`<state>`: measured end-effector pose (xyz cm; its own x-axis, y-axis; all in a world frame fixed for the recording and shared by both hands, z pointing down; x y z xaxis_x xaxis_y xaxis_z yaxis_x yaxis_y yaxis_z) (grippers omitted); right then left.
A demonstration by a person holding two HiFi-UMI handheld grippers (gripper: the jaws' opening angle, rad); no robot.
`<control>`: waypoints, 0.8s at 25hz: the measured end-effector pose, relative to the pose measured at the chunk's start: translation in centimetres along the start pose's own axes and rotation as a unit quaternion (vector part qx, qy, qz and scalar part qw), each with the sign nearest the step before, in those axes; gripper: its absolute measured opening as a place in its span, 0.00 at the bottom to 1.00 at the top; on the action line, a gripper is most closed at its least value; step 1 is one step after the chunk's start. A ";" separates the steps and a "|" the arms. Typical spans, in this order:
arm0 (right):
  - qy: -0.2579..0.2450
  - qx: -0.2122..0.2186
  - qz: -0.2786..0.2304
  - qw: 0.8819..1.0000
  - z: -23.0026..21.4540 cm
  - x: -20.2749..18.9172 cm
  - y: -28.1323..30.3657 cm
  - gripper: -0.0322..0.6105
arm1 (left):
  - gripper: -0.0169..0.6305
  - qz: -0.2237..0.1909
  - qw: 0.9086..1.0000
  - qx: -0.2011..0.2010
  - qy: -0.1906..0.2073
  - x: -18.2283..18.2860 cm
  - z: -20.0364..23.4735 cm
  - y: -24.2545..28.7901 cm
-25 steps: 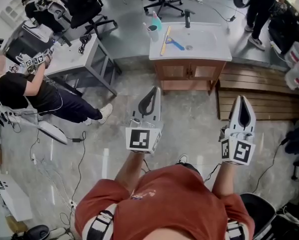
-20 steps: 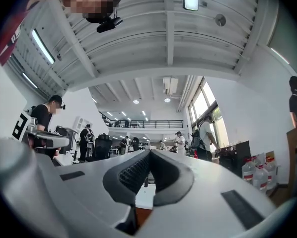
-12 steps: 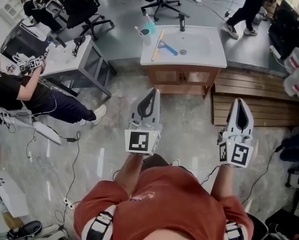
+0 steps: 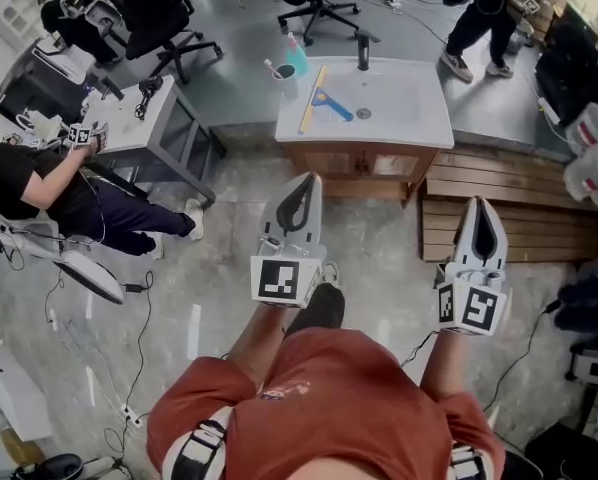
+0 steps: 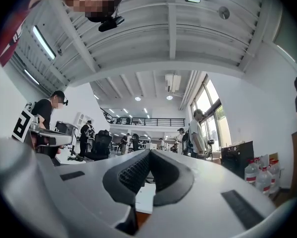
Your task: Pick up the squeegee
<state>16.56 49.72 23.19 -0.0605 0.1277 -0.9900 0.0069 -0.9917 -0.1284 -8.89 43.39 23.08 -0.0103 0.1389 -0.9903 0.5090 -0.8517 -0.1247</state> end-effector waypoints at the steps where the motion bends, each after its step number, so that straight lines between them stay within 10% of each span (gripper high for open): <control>1: -0.002 -0.005 -0.001 1.000 -0.1 0.1 0.9 0.06 | 0.05 -0.004 1.000 -0.003 0.000 0.0 0.5 0.9; 20: -0.019 0.011 0.007 1.000 6.1 -1.5 26.3 0.06 | 0.05 0.004 1.000 0.017 -0.004 -3.7 18.0 19.3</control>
<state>10.80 23.35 21.66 -0.0988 0.1133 -0.9886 -0.0141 -0.9936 -0.1124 -14.51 17.33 23.19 -0.0137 0.1275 -0.9917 0.4799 -0.8693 -0.1184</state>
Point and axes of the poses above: the fingertips, and each gripper's own axes: y forward along the fingers, z to its left, x out of its top, the point moved 2 cm from there along -y, backward along the fingers, and after that the axes turned 3 degrees about z, right-handed, at the moved point
